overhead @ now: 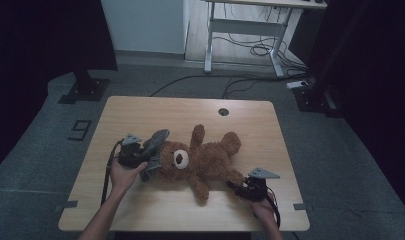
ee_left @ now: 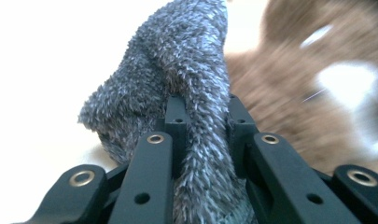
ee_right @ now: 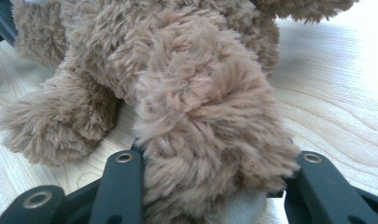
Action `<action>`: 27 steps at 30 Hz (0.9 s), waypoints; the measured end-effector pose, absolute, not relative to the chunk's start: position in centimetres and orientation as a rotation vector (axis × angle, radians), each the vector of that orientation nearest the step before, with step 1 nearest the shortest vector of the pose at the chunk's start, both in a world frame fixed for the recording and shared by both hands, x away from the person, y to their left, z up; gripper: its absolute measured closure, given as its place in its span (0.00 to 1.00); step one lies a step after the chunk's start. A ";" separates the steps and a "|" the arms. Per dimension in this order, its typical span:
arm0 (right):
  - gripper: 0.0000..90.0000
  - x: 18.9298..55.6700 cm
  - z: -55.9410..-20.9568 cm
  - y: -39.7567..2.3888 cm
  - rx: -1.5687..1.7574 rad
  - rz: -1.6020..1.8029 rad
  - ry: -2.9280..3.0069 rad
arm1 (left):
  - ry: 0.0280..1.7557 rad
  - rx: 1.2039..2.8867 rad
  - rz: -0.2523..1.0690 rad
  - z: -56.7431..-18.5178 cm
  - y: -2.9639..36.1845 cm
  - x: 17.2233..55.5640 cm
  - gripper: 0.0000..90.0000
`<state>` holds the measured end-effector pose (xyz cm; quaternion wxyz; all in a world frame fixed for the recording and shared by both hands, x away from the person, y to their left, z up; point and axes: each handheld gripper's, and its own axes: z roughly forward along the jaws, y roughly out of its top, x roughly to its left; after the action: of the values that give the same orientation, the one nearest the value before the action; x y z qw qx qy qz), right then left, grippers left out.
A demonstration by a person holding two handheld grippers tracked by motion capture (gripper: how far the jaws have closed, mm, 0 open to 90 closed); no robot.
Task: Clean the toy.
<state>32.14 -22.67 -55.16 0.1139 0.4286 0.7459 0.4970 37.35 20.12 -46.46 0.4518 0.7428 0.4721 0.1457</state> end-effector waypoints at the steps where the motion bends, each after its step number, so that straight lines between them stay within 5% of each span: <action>1: 0.62 32.1 -55.2 -22.7 1.256 1.457 2.187 | 1.140 1.812 0.356 -45.8 20.0 36.9 0.84; 7: 0.62 32.1 -55.2 -22.6 1.257 1.456 2.186 | 1.021 1.880 0.333 -44.9 17.6 35.1 0.84; 27: 0.62 32.1 -55.2 -22.4 1.262 1.453 2.202 | 1.280 1.924 0.203 -53.4 20.0 36.0 0.83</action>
<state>32.11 -22.41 -55.19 0.1083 0.4290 0.7486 0.4938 35.96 19.96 -53.42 0.3996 0.7604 0.5058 0.0801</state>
